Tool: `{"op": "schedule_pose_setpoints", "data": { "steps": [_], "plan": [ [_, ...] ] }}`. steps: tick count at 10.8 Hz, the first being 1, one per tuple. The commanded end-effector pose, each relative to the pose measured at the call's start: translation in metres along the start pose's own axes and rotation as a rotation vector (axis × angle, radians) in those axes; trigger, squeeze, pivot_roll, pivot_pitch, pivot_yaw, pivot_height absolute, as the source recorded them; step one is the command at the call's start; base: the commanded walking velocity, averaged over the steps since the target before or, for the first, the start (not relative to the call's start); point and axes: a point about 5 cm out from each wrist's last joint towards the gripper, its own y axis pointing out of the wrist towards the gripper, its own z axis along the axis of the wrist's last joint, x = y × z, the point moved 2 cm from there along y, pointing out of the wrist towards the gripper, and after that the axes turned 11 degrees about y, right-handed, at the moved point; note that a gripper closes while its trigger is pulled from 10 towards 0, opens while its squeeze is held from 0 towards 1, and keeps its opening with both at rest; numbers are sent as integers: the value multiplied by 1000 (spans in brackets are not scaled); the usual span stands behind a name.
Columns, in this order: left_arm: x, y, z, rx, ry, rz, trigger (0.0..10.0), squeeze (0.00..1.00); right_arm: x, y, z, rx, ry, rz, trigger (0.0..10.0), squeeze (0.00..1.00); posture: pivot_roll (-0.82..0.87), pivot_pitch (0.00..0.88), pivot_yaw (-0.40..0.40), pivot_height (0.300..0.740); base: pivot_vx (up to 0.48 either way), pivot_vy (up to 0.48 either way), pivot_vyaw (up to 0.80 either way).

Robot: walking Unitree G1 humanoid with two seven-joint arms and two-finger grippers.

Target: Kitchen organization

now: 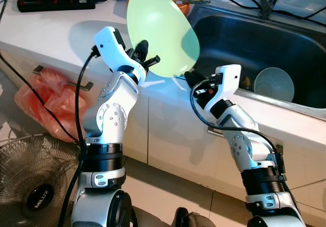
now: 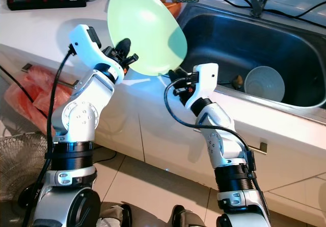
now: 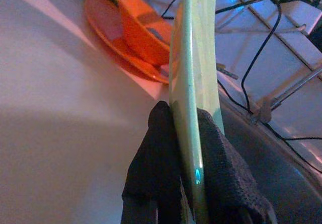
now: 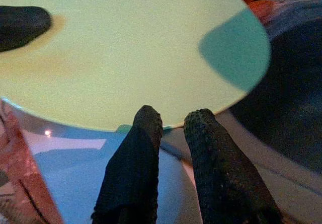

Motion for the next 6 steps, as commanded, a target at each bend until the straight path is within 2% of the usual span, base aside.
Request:
{"op": "schedule_pose_setpoints", "data": {
  "steps": [1, 3, 4, 5, 6],
  "plan": [
    [12, -3, 16, 90, 37, -53, 10000, 0, 7, 1, 10, 32, -18, -31, 10000, 0, 31, 150, -45, 740, 0, 0, 0],
    [20, -6, 29, 178, 41, -99, 10000, 0, 16, 1, 20, 64, -27, -69, 10000, 0, 36, 145, -46, 740, 0, 0, 0],
    [29, -7, 32, 216, 34, -157, 10000, 0, 20, 2, 25, 85, -21, -85, 10000, 0, 36, 141, -46, 740, 0, 0, 0],
    [38, -10, 35, 259, -33, -216, 10000, 0, 20, 3, 27, 99, -5, -94, 10000, 0, 35, 139, -46, 740, 0, 0, 0],
    [44, -12, 37, 294, -53, -257, 10000, 0, 19, 4, 28, 105, 10, -93, 10000, 0, 36, 138, -46, 740, 0, 0, 0]
  ]
}}
